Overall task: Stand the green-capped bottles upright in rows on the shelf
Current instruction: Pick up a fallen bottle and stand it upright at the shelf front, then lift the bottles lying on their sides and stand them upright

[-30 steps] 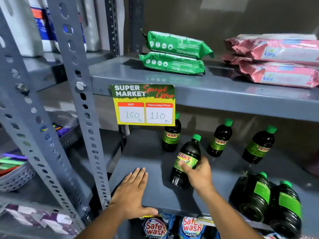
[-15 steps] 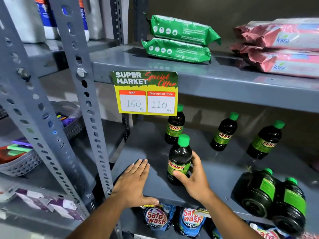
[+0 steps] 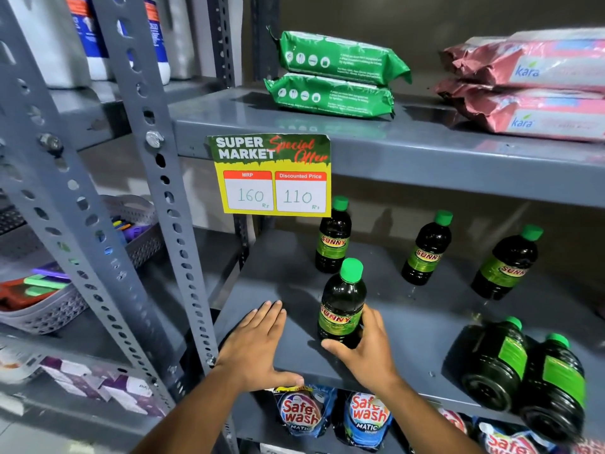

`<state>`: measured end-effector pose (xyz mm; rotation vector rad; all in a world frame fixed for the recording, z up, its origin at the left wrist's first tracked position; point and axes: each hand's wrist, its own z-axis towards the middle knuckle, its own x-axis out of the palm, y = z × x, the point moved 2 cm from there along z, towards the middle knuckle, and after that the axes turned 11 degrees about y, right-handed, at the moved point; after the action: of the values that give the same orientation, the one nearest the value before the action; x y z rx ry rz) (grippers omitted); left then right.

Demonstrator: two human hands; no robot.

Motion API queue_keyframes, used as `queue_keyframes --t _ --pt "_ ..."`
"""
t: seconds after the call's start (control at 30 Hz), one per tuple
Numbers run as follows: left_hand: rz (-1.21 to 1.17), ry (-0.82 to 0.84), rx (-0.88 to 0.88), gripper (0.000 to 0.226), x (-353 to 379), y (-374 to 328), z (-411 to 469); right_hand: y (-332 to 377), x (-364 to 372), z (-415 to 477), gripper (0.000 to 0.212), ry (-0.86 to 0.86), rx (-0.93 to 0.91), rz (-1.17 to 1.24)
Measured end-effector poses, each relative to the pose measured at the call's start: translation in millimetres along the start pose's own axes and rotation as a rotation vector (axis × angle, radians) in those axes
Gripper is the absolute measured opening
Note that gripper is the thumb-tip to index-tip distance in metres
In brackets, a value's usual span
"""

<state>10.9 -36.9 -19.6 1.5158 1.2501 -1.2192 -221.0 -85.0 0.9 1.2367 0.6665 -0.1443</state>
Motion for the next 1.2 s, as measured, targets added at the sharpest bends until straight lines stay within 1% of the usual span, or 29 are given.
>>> queue_keyframes --t 0.07,0.13,0.2,0.33,0.4,0.5,0.87,0.9,0.93,1.0,1.03,1.07,1.1,1.13,1.2 --pt "0.001 -0.002 0.0 0.136 -0.1 0.4 0.2 -0.4 1.4 3.7 0.074 -0.007 0.027 -0.009" --pt "0.004 -0.002 0.002 0.136 0.1 0.7 0.4 -0.1 4.3 6.6 0.071 0.049 0.04 0.037" --pt "0.007 -0.006 0.004 0.136 0.2 0.8 0.7 2.0 7.6 7.6 0.073 0.095 0.045 0.058" --pt "0.011 -0.01 0.007 0.136 0.1 0.1 0.7 7.6 12.8 6.2 0.084 0.04 0.078 -0.081" --pt "0.009 -0.009 0.006 0.136 0.4 0.6 0.3 9.5 16.0 5.8 0.08 0.016 0.1 -0.101" --pt "0.007 -0.013 0.002 0.137 0.7 1.3 1.0 9.9 19.0 7.0 0.074 0.028 0.114 -0.105" --pt "0.012 -0.018 -0.008 0.136 -2.0 -0.1 -1.0 16.4 18.8 5.5 0.066 0.048 0.171 -0.089" --pt "0.009 -0.017 -0.011 0.136 -2.3 0.0 -1.2 18.0 18.3 5.1 0.07 0.059 0.168 -0.091" --pt "0.005 -0.015 -0.014 0.135 -2.5 0.1 -1.4 20.4 17.3 4.1 0.079 0.086 0.159 -0.089" --pt "0.004 -0.008 -0.012 0.135 -2.9 0.0 -2.3 25.1 11.0 0.4 0.11 0.149 0.149 -0.065" --pt "0.003 -0.006 -0.009 0.135 -3.0 -0.2 -2.5 27.2 4.5 -2.6 0.12 0.151 0.159 -0.052" --pt "-0.001 -0.007 -0.008 0.135 -2.8 0.1 -3.0 28.9 -4.4 -5.8 0.123 0.118 0.168 -0.041" --pt "-0.005 -0.008 -0.01 0.135 -2.7 1.1 -3.4 30.4 -16.3 -8.7 0.118 0.053 0.163 -0.041" --pt "-0.008 -0.007 -0.008 0.136 -2.2 0.8 -2.6 30.5 -32.3 -12.5 0.11 -0.033 0.154 -0.072" --pt "-0.01 -0.009 -0.008 0.137 -1.7 1.3 -2.5 27.5 -71.2 -17.4 0.091 -0.223 0.174 -0.264"
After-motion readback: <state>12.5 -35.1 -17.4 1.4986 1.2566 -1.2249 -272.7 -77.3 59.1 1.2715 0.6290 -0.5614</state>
